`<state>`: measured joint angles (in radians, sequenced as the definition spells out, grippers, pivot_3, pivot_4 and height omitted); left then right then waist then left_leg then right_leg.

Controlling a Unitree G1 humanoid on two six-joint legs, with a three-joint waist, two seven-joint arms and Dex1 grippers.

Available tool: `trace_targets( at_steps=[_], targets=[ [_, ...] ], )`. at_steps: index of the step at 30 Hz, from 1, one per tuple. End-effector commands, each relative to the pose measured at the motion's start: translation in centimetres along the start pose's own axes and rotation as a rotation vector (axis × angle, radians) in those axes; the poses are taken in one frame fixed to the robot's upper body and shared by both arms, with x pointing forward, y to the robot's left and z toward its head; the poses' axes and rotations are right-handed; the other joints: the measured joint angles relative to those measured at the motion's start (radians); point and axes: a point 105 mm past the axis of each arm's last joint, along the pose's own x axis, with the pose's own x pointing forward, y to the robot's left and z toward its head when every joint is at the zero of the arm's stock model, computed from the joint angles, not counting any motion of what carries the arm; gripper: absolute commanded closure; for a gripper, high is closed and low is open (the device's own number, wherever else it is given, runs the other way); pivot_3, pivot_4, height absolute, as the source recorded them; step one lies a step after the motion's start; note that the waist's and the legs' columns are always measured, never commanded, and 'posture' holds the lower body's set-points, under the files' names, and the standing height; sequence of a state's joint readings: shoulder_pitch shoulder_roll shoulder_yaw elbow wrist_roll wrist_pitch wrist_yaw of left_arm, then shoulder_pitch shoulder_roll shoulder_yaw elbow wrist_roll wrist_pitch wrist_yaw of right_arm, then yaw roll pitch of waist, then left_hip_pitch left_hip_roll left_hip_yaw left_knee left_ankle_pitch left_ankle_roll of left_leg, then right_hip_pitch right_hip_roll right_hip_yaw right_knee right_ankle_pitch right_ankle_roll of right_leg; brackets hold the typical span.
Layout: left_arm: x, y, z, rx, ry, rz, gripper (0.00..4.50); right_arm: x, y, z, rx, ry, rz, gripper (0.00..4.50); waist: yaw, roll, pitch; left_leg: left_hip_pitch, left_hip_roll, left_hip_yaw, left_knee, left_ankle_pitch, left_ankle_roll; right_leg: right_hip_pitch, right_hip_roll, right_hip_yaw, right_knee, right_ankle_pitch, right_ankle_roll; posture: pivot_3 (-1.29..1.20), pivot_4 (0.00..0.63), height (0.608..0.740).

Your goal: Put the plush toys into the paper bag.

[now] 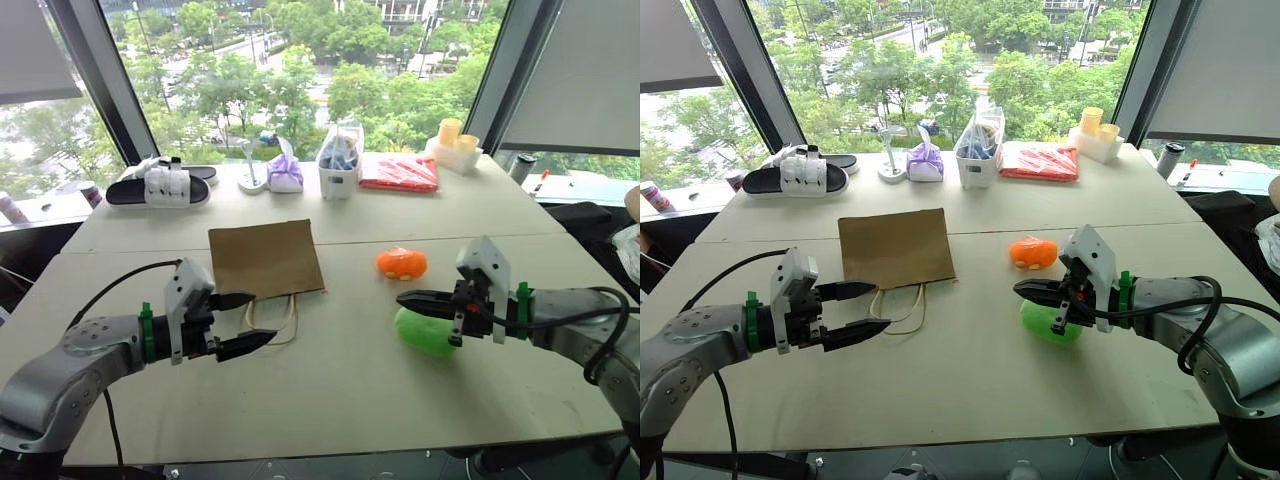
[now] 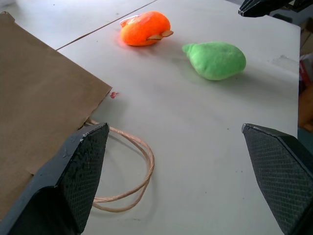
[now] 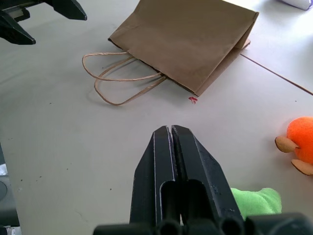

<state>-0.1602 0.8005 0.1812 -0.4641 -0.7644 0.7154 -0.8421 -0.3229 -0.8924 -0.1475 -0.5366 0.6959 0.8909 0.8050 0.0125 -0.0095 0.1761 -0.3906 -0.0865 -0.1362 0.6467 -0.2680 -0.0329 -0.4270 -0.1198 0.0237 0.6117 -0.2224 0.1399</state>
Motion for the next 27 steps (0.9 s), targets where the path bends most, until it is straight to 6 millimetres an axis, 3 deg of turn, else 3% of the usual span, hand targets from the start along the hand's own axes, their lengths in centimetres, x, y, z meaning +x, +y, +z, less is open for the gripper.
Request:
trace_targets(
  at_steps=[1, 20, 23, 27],
  targets=[
    [-0.2, 0.7, 0.6, 0.064, -0.020, 0.056, 0.04, -0.1, 0.1, 0.8, -0.037, -0.017, 0.005, 4.50, 0.000, 0.000, 0.000, 0.000, 0.000, 0.000, 0.000, 0.000, 0.000, 0.000, 0.000, 0.000, 0.000, 0.000, 0.000, 0.00, 0.150, 0.740],
    [-0.8, 0.3, 0.5, 0.064, -0.001, 0.008, 0.04, 0.2, 0.6, 0.4, -0.045, -0.012, 0.007, 4.50, 0.000, 0.000, 0.000, 0.000, 0.000, 0.000, 0.000, 0.000, 0.000, 0.000, 0.000, 0.000, 0.000, 0.000, 0.000, 0.00, 0.150, 0.740],
    [-0.7, 0.5, 0.2, 0.127, 0.016, 0.006, 0.04, 0.3, 0.7, 0.3, -0.045, -0.014, 0.012, 4.50, 0.000, 0.000, 0.000, 0.000, 0.000, 0.000, 0.000, 0.000, 0.000, 0.000, 0.000, 0.000, 0.000, 0.000, 0.000, 0.00, 0.150, 0.740],
    [-0.7, 1.5, -1.5, 0.351, 0.096, 0.017, 0.04, 0.8, 1.1, 0.1, -0.047, -0.016, 0.017, 4.50, 0.000, 0.000, 0.000, 0.000, 0.000, 0.000, 0.000, 0.000, 0.000, 0.000, 0.000, 0.000, 0.000, 0.000, 0.000, 0.00, 0.150, 0.740]
  ],
)
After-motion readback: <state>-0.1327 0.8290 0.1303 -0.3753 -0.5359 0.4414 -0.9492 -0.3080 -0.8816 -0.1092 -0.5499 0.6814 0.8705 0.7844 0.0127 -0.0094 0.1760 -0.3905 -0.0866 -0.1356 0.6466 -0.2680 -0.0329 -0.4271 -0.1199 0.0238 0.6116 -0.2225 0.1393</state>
